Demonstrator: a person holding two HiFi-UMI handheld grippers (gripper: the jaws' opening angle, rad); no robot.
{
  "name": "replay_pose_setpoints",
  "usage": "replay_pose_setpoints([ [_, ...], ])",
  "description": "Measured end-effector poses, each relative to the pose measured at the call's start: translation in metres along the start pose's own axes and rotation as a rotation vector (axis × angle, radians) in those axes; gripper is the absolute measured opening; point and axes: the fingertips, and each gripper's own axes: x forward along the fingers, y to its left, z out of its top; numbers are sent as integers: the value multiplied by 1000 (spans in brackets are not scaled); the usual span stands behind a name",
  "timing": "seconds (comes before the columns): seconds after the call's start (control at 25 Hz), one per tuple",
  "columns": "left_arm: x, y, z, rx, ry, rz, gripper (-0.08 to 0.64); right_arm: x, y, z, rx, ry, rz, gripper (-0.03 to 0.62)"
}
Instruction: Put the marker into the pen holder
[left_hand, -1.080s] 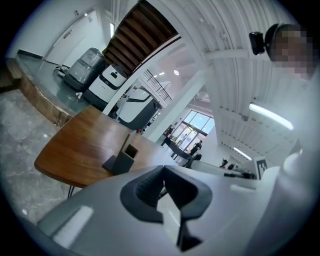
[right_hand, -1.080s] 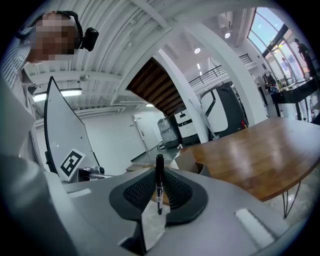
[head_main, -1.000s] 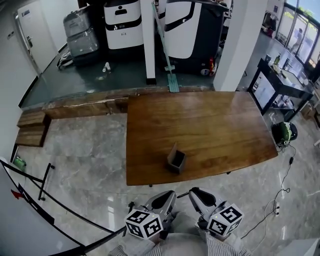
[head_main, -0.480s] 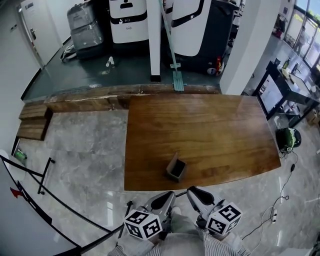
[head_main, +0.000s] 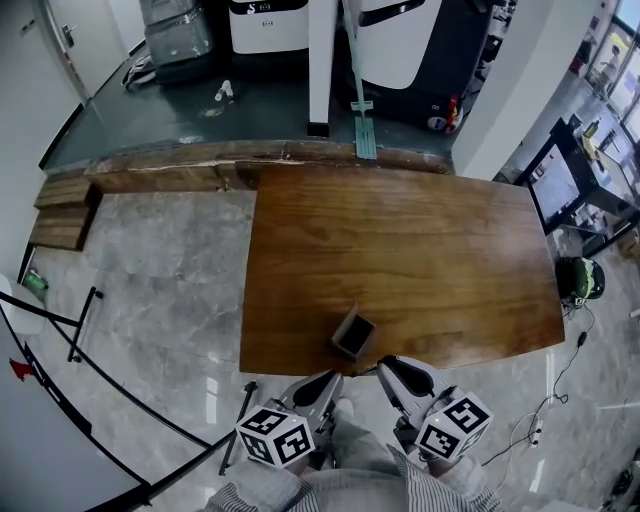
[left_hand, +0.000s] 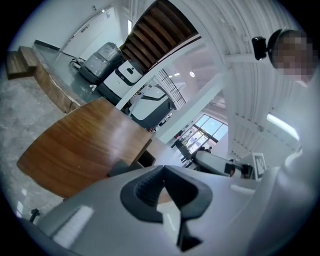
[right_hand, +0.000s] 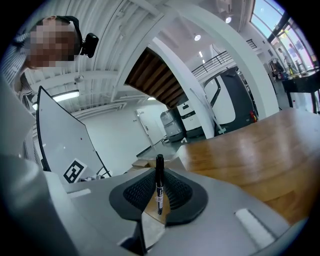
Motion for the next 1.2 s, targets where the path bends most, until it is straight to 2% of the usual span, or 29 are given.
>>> replay_pose_setpoints([
  [0.44, 14, 22, 6, -82, -20, 28, 6, 25, -32, 29, 9, -30, 0, 46],
  [0.76, 22, 38, 0, -104, -2, 53, 7, 53, -45, -1, 19, 44, 16, 46],
  [1.2, 26, 55, -10, -133, 12, 69, 6, 72, -49, -30, -57, 137, 18, 46],
])
